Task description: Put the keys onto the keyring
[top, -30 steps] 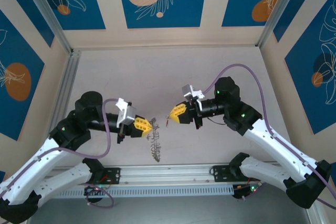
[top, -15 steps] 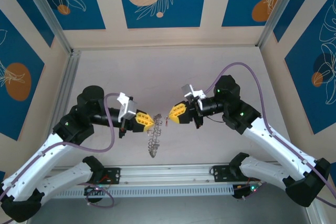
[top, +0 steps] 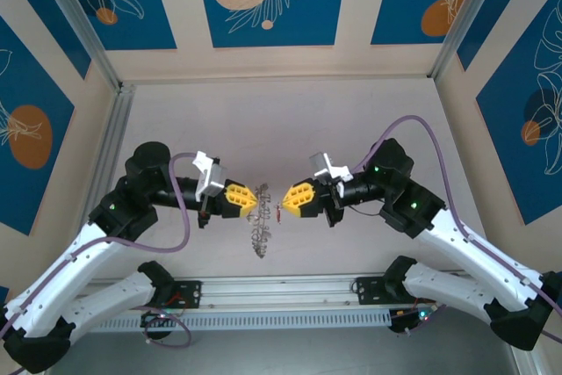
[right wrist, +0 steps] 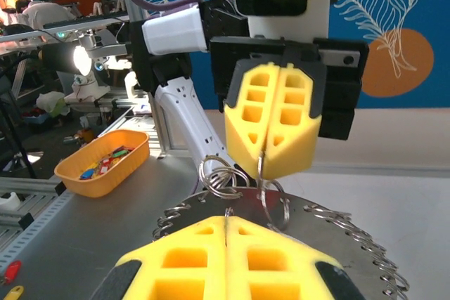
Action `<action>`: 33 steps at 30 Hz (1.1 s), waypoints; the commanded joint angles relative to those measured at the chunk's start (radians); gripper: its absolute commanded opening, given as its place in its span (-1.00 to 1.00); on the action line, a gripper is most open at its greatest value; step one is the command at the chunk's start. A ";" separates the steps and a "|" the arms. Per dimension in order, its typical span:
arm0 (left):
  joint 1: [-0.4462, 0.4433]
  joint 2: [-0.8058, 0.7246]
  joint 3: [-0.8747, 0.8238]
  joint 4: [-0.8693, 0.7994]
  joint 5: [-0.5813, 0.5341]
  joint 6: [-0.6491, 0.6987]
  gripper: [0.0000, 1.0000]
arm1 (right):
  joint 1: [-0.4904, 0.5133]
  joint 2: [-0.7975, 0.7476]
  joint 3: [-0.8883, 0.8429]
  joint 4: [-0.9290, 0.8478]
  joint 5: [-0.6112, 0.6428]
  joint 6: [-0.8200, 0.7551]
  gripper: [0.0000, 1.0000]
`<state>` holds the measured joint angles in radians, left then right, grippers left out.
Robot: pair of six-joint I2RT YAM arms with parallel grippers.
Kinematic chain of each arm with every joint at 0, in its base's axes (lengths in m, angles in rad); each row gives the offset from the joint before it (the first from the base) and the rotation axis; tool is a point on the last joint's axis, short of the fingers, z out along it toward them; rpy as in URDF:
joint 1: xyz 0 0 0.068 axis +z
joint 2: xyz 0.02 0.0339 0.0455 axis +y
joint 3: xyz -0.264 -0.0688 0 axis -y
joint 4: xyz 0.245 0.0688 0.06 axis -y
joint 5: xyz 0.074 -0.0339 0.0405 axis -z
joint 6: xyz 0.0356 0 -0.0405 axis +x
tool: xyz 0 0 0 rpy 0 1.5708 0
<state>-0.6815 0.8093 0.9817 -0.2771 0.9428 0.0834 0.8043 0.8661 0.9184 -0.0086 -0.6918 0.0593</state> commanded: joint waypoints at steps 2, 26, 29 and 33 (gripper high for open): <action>0.015 -0.004 -0.008 0.059 0.040 -0.015 -1.00 | 0.028 -0.009 0.000 0.013 0.055 -0.007 -1.00; 0.016 -0.009 -0.015 0.069 0.049 -0.023 -1.00 | 0.106 0.022 0.013 0.055 0.217 -0.077 -1.00; 0.018 -0.008 -0.015 0.069 0.048 -0.024 -1.00 | 0.111 0.019 0.010 0.057 0.239 -0.088 -1.00; 0.020 -0.009 -0.014 0.066 0.047 -0.024 -1.00 | 0.111 0.002 0.002 0.056 0.252 -0.088 -1.00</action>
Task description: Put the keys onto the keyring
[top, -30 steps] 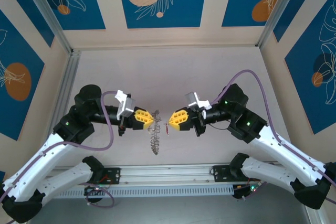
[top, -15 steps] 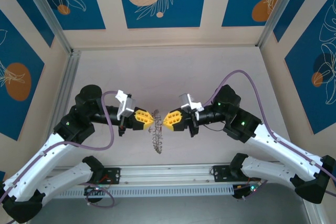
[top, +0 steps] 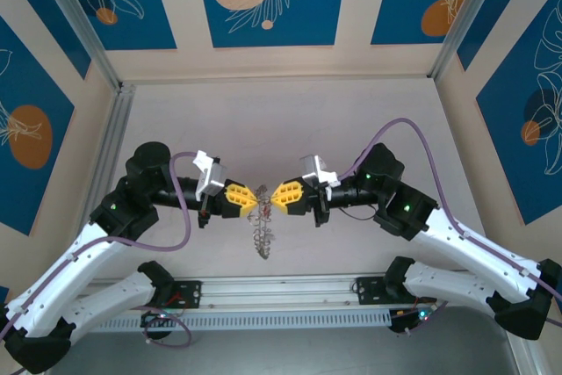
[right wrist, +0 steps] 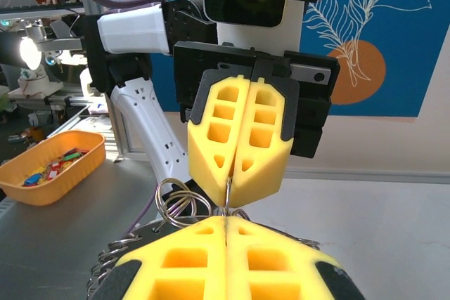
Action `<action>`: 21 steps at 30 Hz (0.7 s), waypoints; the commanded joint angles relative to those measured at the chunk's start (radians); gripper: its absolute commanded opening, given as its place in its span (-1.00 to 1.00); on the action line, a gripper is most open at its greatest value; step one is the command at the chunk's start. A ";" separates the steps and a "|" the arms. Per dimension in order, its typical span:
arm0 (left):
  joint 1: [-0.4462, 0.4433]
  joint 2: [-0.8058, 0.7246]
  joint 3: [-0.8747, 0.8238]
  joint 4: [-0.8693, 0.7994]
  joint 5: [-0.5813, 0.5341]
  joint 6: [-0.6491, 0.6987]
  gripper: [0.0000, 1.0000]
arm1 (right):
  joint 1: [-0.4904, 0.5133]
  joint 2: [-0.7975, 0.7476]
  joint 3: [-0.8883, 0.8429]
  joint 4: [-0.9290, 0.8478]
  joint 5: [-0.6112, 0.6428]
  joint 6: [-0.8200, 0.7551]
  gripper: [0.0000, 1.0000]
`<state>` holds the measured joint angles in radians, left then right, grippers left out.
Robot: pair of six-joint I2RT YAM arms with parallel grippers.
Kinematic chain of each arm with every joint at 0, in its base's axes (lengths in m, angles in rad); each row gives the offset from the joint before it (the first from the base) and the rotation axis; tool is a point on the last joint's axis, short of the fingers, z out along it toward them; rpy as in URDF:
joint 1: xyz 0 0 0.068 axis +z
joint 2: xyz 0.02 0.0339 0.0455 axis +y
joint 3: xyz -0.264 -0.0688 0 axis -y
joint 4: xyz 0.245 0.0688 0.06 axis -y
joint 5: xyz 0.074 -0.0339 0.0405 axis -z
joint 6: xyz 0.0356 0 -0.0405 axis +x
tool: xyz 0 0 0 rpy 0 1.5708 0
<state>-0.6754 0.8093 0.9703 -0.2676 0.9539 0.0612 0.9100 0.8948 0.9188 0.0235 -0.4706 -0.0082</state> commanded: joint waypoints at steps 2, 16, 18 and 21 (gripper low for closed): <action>0.014 -0.009 -0.004 0.057 0.034 -0.001 -1.00 | 0.005 -0.033 0.000 0.023 0.033 -0.021 -1.00; 0.016 -0.010 -0.004 0.062 0.032 -0.008 -1.00 | 0.012 -0.020 -0.001 0.014 0.019 -0.020 -1.00; 0.015 -0.010 -0.005 0.063 0.031 -0.008 -1.00 | 0.013 -0.019 0.002 0.013 0.011 -0.016 -1.00; 0.016 -0.009 -0.004 0.062 0.028 -0.006 -1.00 | 0.017 -0.017 0.000 0.013 0.012 -0.016 -1.00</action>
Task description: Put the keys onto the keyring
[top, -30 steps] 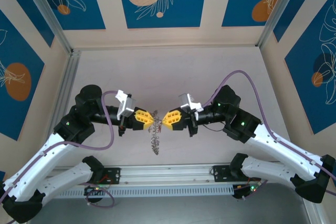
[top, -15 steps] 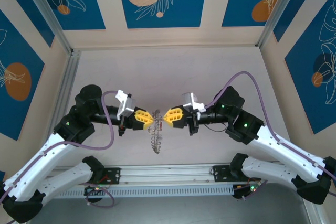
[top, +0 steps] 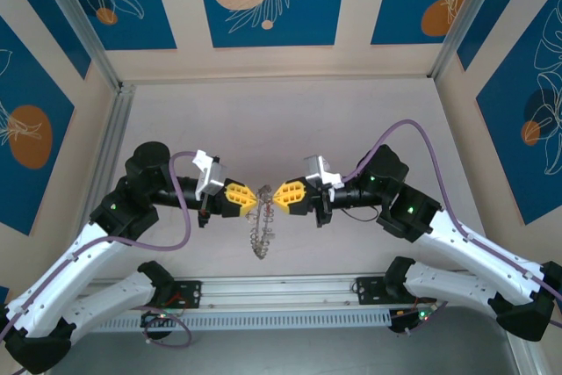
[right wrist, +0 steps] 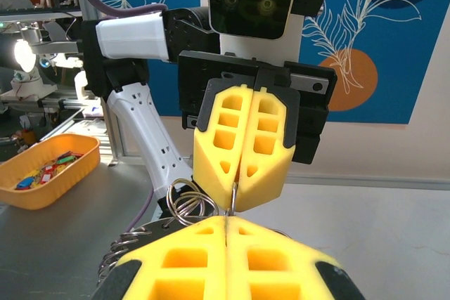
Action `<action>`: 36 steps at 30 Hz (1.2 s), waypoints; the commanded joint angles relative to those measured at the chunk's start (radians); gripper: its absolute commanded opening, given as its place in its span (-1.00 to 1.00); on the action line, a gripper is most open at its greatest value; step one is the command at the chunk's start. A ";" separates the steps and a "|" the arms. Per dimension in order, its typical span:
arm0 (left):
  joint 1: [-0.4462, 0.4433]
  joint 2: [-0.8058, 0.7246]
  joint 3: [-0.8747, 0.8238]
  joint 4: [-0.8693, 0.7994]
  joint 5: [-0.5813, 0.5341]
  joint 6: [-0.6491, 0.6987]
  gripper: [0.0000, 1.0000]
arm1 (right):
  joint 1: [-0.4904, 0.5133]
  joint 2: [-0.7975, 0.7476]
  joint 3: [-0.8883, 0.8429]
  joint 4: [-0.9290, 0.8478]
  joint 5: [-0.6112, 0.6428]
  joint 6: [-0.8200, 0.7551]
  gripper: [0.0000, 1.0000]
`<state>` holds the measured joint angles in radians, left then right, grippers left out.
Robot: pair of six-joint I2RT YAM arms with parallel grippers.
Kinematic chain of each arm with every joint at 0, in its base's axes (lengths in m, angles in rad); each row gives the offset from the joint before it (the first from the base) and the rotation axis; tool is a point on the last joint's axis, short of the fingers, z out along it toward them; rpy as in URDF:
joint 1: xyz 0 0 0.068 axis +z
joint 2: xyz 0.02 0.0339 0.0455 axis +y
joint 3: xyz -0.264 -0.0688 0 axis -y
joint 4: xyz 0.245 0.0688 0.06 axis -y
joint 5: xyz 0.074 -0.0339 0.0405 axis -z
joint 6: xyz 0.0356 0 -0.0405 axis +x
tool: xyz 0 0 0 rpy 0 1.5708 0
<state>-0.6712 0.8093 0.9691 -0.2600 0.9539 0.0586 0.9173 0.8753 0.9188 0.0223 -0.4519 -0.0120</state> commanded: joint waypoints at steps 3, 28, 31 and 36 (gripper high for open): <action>0.013 -0.010 -0.002 0.052 0.025 -0.001 -1.00 | 0.012 -0.002 0.000 0.004 -0.002 -0.013 -1.00; 0.018 -0.009 0.002 0.057 0.028 -0.005 -1.00 | 0.015 -0.018 -0.019 0.012 0.055 -0.014 -1.00; 0.016 -0.008 0.003 0.055 0.028 -0.006 -1.00 | 0.015 -0.022 -0.023 0.013 0.056 -0.013 -1.00; 0.017 -0.005 0.005 0.062 0.029 -0.009 -1.00 | 0.015 -0.019 -0.023 0.013 0.052 -0.012 -1.00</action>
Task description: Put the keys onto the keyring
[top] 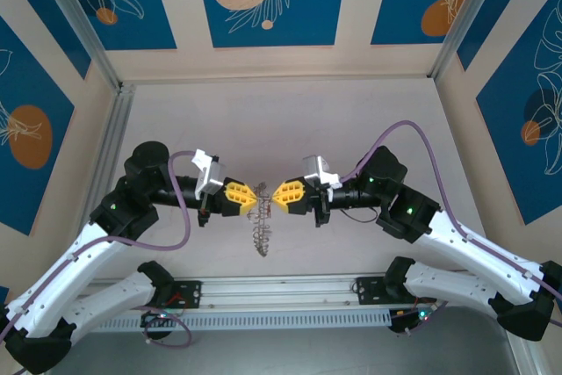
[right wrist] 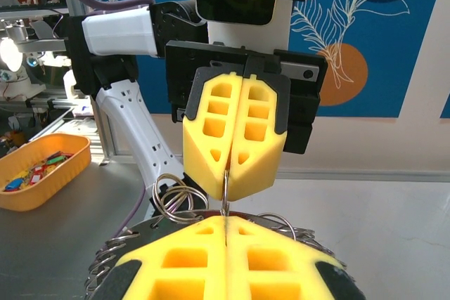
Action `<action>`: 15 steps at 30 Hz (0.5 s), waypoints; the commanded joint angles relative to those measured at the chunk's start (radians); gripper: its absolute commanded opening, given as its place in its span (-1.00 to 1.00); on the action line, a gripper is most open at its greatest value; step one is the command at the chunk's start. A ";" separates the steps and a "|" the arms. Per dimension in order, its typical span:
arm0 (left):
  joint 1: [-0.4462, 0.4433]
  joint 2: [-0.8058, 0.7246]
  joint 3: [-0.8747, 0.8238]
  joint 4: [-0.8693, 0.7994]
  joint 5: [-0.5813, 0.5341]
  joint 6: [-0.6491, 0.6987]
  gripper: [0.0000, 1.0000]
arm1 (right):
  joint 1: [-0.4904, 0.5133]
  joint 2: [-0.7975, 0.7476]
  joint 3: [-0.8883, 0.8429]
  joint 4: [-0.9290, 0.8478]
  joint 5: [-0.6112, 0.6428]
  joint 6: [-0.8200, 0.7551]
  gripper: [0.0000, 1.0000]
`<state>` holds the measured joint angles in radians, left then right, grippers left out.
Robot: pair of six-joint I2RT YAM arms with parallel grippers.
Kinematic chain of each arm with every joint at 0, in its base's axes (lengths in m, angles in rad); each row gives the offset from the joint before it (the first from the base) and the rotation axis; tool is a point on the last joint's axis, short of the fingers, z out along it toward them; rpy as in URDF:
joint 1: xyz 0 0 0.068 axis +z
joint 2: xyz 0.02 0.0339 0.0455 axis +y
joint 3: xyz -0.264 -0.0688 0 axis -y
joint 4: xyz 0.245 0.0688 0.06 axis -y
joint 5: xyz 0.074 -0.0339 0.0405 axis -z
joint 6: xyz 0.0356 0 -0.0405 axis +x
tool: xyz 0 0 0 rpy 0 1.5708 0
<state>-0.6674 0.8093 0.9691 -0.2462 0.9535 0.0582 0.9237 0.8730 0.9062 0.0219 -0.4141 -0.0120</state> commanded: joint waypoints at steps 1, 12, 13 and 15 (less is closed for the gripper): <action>0.014 -0.003 0.005 0.048 0.030 -0.009 -1.00 | 0.009 -0.017 -0.012 0.014 0.016 -0.013 -1.00; 0.014 -0.001 0.003 0.048 0.030 -0.007 -1.00 | 0.009 -0.038 -0.023 0.026 0.031 -0.011 -1.00; 0.014 -0.002 0.003 0.050 0.030 -0.008 -1.00 | 0.008 -0.039 -0.025 0.025 0.032 -0.010 -1.00; 0.014 -0.002 0.003 0.050 0.028 -0.008 -1.00 | 0.008 -0.039 -0.025 0.025 0.032 -0.011 -1.00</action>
<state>-0.6674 0.8093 0.9691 -0.2462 0.9539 0.0578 0.9237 0.8486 0.8936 0.0307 -0.3950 -0.0120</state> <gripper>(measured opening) 0.050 0.042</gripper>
